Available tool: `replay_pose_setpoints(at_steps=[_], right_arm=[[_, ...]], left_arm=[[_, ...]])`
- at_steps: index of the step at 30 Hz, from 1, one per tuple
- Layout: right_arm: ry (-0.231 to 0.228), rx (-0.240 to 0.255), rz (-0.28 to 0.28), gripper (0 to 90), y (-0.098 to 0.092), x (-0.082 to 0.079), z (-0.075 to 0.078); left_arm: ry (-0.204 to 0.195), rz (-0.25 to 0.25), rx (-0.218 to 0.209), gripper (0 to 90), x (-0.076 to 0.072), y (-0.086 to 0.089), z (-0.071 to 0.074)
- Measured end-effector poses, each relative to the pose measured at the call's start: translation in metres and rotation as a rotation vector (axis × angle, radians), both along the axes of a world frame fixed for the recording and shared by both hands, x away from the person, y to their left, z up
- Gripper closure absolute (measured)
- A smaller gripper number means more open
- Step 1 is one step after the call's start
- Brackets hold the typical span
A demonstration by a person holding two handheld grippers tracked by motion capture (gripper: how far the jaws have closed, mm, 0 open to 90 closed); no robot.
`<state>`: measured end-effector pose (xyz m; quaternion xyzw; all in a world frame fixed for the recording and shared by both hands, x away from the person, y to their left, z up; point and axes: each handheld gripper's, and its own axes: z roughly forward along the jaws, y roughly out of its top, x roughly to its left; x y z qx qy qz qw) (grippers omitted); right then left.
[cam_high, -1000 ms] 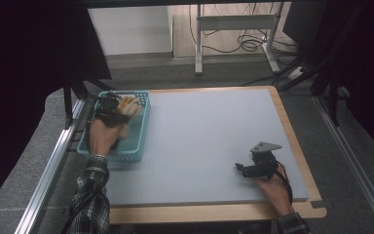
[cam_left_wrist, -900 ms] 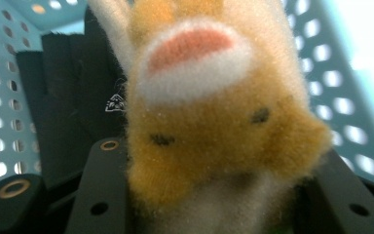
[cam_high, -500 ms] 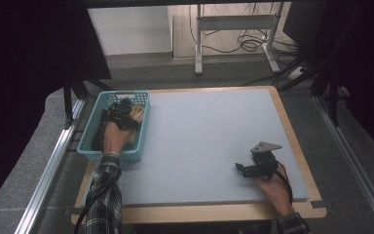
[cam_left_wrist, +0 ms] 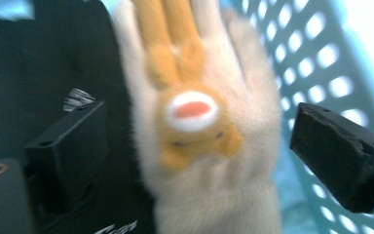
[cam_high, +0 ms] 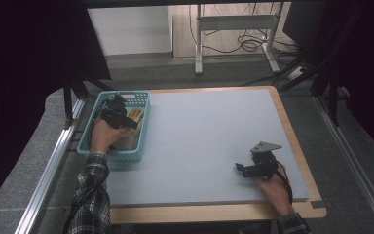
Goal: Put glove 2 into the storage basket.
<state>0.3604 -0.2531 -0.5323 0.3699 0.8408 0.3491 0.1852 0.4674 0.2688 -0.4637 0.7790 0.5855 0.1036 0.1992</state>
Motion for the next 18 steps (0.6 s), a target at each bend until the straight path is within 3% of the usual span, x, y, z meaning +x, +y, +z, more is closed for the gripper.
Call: replay_pose_setpoints(at_steps=[1,2,3,4,6,7,8,9,13,18], right_arm=[[0.000,0.000,0.000,13.0,0.000,0.000,0.000],[0.000,0.000,0.000,13.0,0.000,0.000,0.000],[0.000,0.000,0.000,13.0,0.000,0.000,0.000],[0.000,0.000,0.000,13.0,0.000,0.000,0.000],[0.000,0.000,0.000,13.0,0.000,0.000,0.000],[0.000,0.000,0.000,13.0,0.000,0.000,0.000],[0.000,0.000,0.000,13.0,0.000,0.000,0.000],[0.000,0.000,0.000,13.0,0.000,0.000,0.000],[0.000,0.000,0.000,13.0,0.000,0.000,0.000],[0.000,0.000,0.000,13.0,0.000,0.000,0.000]], left_arm=[[-0.025,0.010,-0.007,12.0,-0.002,0.003,0.006],[-0.043,0.025,-0.008,18.9,-0.005,0.007,0.012],[-0.065,0.056,-0.005,35.9,-0.008,0.014,0.017],[-0.065,0.056,-0.005,46.6,-0.008,0.014,0.017],[-0.043,0.078,0.036,64.4,-0.008,0.019,0.011],[-0.043,0.078,0.036,71.7,-0.008,0.019,0.011],[-0.029,0.082,0.060,71.7,-0.008,0.019,0.007],[-0.013,0.083,0.071,80.7,-0.007,0.019,0.001],[0.052,0.060,0.066,86.2,0.000,0.014,-0.021],[0.059,0.047,0.006,89.3,0.004,0.007,-0.026]])
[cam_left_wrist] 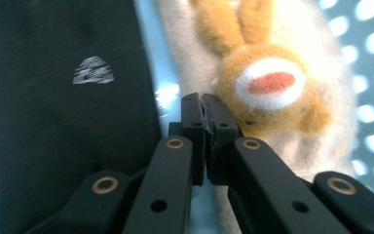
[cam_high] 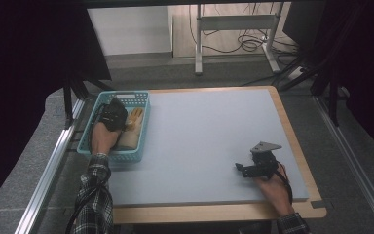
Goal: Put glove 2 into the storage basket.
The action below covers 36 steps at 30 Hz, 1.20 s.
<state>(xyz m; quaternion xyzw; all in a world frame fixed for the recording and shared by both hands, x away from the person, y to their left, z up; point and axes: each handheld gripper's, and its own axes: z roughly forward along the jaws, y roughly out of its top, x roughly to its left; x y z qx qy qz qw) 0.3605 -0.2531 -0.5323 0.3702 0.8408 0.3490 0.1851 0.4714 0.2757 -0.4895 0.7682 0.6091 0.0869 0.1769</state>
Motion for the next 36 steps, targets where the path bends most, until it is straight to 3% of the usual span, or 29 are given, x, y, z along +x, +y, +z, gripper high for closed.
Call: replay_pose_setpoints(at_steps=[5,8,15,16,23,36], right_arm=[[0.000,0.000,0.000,13.0,0.000,0.000,0.000],[0.000,0.000,0.001,13.0,0.000,0.000,0.000],[0.000,0.000,0.000,13.0,0.000,0.000,0.000],[-0.001,0.000,0.001,13.0,0.000,0.000,0.000],[-0.001,0.000,0.001,13.0,0.000,0.000,0.000],[-0.001,0.000,0.000,13.0,0.000,0.000,0.000]], left_arm=[[-0.009,-0.027,0.045,90.0,0.002,-0.019,0.001],[-0.018,-0.006,0.049,88.9,0.002,-0.014,0.000],[-0.069,0.034,0.056,72.3,-0.002,-0.001,0.002],[-0.078,0.040,0.055,65.9,-0.003,0.001,0.002],[-0.143,0.057,0.005,50.2,-0.011,0.015,0.014],[-0.210,0.049,-0.027,37.3,-0.023,0.023,0.025]])
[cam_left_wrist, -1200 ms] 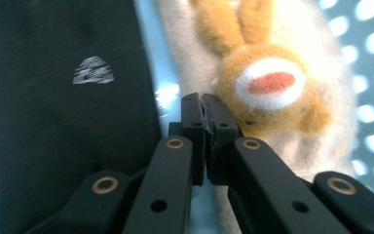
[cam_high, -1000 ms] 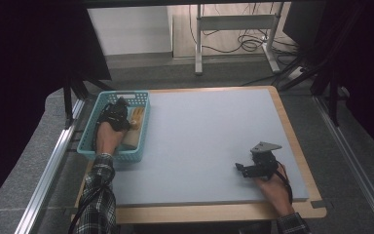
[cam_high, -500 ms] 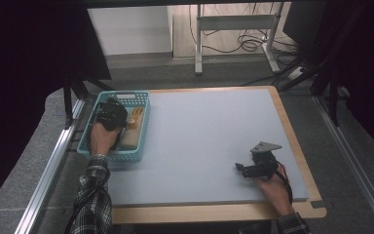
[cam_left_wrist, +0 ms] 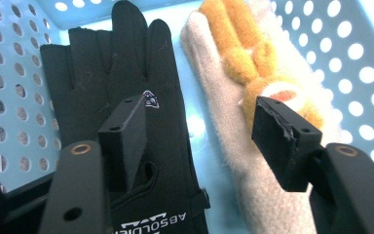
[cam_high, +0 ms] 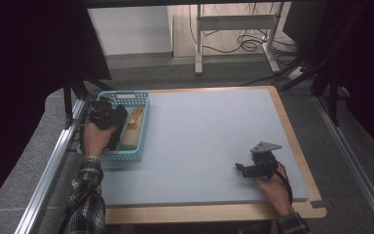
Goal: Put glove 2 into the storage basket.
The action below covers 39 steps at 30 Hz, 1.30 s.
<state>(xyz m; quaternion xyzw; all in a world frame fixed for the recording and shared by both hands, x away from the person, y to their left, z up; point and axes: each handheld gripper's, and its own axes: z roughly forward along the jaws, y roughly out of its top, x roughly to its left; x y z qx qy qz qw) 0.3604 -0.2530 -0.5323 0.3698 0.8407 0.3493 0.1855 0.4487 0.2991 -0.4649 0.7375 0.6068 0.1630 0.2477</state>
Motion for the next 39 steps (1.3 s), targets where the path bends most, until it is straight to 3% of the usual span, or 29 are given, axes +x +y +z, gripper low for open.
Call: replay_pose_setpoints(at_steps=[7,20,26,39], right_arm=[[0.000,0.000,0.000,13.0,0.000,0.000,0.000],[0.000,0.000,0.000,13.0,0.000,0.000,0.000],[-0.001,-0.001,0.000,13.0,0.000,0.000,0.000],[0.000,0.000,0.000,13.0,0.000,0.000,0.000]], left_arm=[[-0.030,-0.010,-0.021,31.5,-0.009,0.005,0.004],[-0.035,-0.043,-0.051,24.0,-0.020,0.004,0.010],[-0.058,-0.058,-0.053,16.9,-0.026,0.003,0.012],[-0.094,-0.088,-0.052,11.3,-0.041,0.002,0.015]])
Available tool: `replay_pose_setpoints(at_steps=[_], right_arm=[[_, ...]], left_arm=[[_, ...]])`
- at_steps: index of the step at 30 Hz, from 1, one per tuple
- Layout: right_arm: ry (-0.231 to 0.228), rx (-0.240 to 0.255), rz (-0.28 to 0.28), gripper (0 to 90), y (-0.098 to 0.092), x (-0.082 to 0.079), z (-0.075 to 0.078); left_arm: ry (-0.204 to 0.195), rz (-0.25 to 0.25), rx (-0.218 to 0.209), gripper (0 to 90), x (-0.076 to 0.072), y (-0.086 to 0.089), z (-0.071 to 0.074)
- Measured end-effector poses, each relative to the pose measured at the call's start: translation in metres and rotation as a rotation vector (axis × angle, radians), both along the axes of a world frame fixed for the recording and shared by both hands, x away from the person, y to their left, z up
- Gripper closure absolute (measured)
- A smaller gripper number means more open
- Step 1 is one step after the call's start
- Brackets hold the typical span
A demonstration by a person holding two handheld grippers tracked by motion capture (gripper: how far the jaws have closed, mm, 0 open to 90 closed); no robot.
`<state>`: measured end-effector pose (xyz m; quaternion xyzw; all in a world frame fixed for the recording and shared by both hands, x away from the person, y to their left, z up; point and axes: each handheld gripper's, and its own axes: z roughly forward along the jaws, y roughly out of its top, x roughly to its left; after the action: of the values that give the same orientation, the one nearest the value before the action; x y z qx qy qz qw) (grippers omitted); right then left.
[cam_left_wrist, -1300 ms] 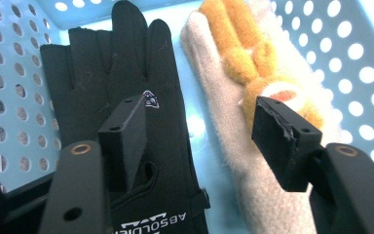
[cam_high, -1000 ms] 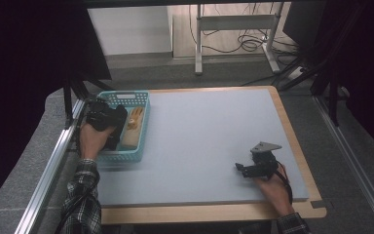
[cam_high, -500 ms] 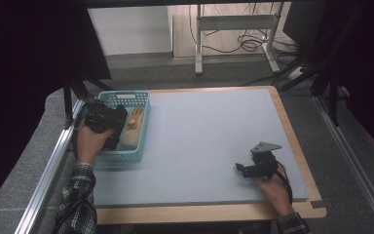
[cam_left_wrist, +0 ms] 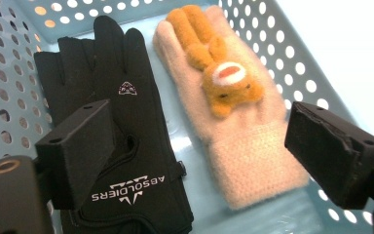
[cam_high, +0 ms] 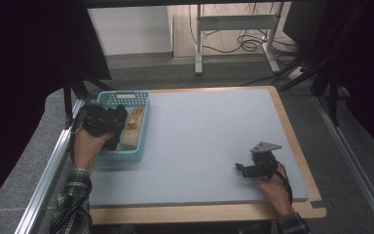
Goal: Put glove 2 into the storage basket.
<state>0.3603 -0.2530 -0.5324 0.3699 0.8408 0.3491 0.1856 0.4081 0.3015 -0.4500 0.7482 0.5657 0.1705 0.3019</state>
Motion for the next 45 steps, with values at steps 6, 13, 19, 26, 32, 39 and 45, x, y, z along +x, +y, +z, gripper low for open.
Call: replay_pose_setpoints(at_steps=[6,13,19,26,32,39,45], right_arm=[[0.000,-0.001,0.000,13.0,0.000,0.000,0.000],[0.000,-0.002,0.000,13.0,0.000,0.000,0.000],[0.000,-0.002,0.000,13.0,0.000,0.000,0.000],[0.000,-0.002,0.000,13.0,0.000,0.000,0.000],[-0.001,-0.002,0.000,13.0,0.000,0.000,0.000],[-0.001,-0.003,0.000,13.0,0.000,0.000,0.000],[-0.001,-0.002,0.000,13.0,0.000,0.000,0.000]], left_arm=[[-0.023,-0.013,-0.021,7.6,-0.008,-0.002,0.001],[-0.042,-0.043,-0.029,5.3,-0.017,-0.007,0.003],[-0.065,-0.054,-0.035,1.6,-0.025,-0.012,0.003],[-0.078,-0.091,-0.058,0.4,-0.034,-0.022,0.003],[-0.093,-0.120,-0.059,0.0,-0.041,-0.032,0.007],[-0.105,-0.148,-0.059,0.0,-0.047,-0.041,0.010],[-0.117,-0.169,-0.063,0.0,-0.054,-0.051,0.010]])
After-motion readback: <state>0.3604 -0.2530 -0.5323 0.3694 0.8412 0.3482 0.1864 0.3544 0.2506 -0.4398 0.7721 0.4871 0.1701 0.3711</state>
